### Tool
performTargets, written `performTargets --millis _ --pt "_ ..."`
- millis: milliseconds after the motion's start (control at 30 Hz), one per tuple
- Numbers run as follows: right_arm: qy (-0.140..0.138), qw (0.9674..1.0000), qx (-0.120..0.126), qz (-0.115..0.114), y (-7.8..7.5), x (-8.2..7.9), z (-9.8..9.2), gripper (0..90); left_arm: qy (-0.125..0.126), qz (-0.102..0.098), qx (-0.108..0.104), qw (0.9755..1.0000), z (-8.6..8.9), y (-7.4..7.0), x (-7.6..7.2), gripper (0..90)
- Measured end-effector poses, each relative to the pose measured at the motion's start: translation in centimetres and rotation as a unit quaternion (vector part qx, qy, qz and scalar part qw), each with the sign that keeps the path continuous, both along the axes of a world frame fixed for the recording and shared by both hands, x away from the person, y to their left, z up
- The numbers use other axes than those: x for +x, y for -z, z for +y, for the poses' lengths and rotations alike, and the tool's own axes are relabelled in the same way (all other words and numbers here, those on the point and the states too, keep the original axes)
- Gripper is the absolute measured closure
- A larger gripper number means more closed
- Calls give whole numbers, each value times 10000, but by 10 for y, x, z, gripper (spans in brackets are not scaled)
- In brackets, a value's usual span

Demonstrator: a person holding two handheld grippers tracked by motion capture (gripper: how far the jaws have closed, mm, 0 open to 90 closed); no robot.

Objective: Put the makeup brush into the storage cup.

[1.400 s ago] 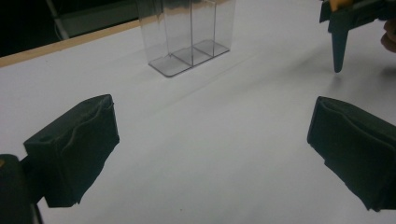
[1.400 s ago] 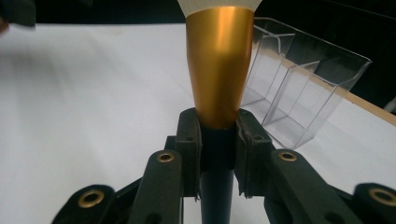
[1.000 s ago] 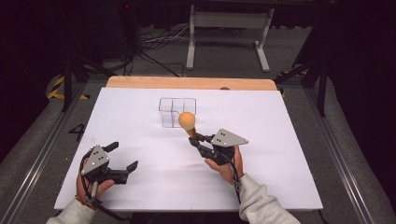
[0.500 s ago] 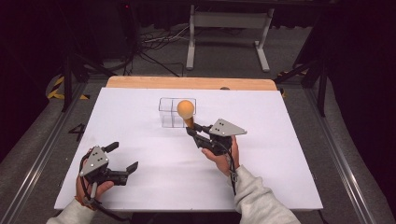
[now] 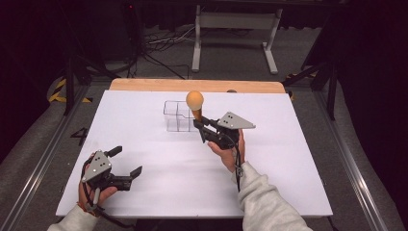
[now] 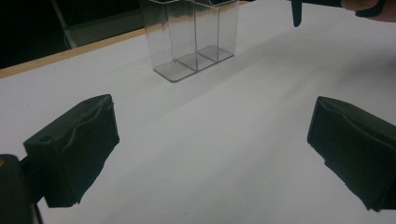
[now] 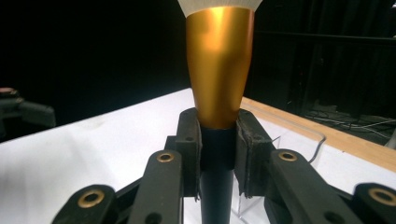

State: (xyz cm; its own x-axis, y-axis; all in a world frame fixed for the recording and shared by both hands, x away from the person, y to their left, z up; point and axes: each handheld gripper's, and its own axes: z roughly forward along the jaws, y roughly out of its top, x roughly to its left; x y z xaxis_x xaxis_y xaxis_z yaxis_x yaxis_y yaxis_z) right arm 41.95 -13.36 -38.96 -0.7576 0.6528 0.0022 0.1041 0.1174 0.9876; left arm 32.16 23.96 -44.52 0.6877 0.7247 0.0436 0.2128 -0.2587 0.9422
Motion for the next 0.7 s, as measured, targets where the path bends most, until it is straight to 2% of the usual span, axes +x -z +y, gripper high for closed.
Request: performTargets --millis 133,200,333,700 --pt "43 10000 74 -39 -7 7 0 743 28 -30 -14 10000 0 -1 -1 28" --pt "78 9999 111 -57 -11 11 2 743 69 -101 -125 9998 -1 -2 -4 37" --pt "137 9998 158 -73 -15 16 3 743 73 -219 -200 9995 -2 -5 -6 42" --pt "177 9996 205 -57 -21 32 8 743 15 -186 -202 9996 -3 -5 -7 26"
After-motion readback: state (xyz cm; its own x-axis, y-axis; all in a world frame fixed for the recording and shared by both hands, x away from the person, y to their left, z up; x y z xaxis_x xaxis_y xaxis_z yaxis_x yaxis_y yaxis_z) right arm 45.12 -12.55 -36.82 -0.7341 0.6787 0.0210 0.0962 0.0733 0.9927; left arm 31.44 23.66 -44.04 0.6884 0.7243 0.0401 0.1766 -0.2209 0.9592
